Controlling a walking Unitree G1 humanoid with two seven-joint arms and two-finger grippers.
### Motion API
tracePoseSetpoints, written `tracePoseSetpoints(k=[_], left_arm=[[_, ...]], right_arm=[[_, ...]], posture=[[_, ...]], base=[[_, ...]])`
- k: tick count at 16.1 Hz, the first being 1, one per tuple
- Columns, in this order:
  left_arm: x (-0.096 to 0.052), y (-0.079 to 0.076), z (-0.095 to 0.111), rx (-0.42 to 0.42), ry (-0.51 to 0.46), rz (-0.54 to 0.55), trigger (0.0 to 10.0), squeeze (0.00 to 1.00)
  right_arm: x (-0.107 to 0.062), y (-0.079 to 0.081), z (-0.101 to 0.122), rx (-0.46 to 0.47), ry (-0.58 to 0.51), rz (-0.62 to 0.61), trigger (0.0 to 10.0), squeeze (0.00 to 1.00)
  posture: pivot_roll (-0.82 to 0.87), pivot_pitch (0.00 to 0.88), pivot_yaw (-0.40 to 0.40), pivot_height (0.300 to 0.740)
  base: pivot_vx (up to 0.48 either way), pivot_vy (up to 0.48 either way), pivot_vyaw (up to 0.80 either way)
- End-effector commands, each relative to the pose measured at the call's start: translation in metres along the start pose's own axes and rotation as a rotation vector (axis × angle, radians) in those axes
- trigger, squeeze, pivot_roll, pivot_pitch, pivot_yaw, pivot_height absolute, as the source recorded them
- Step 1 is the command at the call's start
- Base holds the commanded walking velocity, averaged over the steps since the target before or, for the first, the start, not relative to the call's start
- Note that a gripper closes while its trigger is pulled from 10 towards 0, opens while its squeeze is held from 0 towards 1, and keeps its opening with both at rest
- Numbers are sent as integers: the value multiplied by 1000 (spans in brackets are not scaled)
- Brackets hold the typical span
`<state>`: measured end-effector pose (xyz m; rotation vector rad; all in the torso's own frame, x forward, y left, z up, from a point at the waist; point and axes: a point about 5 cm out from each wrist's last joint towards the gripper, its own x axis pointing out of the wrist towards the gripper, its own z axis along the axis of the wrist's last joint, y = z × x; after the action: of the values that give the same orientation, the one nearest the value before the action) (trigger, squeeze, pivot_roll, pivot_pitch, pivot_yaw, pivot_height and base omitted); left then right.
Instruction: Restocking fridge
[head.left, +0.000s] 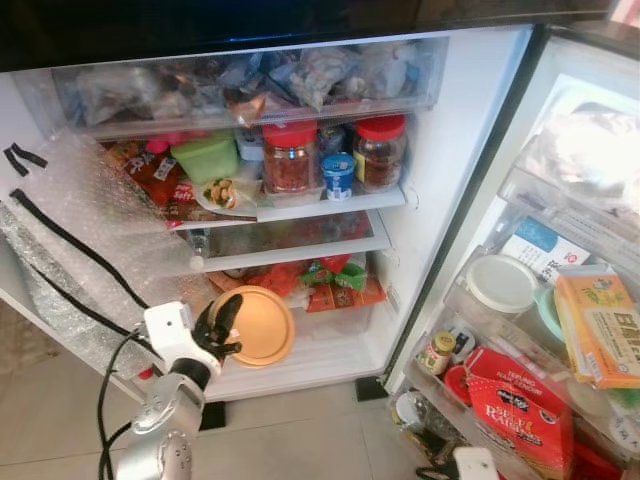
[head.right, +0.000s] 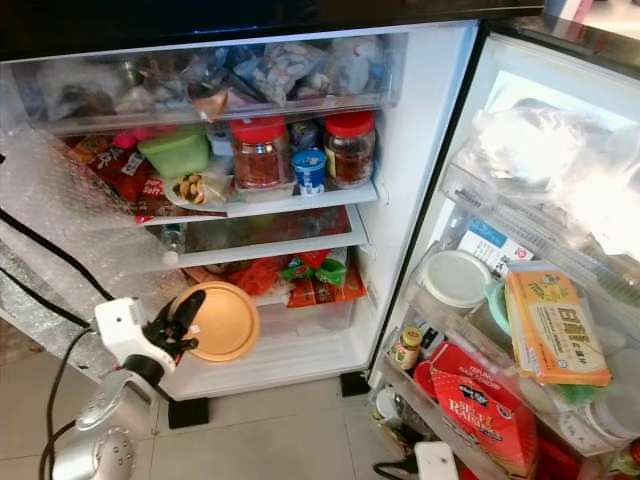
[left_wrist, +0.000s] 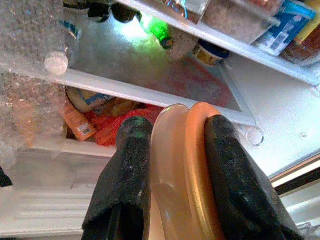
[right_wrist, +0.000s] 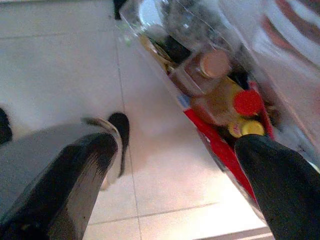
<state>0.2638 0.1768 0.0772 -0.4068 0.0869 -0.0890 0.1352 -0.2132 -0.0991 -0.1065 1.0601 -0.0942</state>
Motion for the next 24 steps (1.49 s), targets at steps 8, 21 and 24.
tracePoseSetpoints(k=[8,21,24], left_arm=[[1,-6,0,-16,2,-19,10000,0],[4,-7,2,-23,-10,-13,10000,0],[3,-8,1,-29,-7,-12,10000,0]], right_arm=[[-2,5,-11,-15,23,16,10000,0],[-1,15,-6,-34,12,41,10000,0],[0,16,-3,-41,-1,43,10000,0]], posture=[[-152,87,12,740],[-152,112,5,740],[-154,113,5,740]], base=[[0,0,0],[0,0,0],[0,0,0]])
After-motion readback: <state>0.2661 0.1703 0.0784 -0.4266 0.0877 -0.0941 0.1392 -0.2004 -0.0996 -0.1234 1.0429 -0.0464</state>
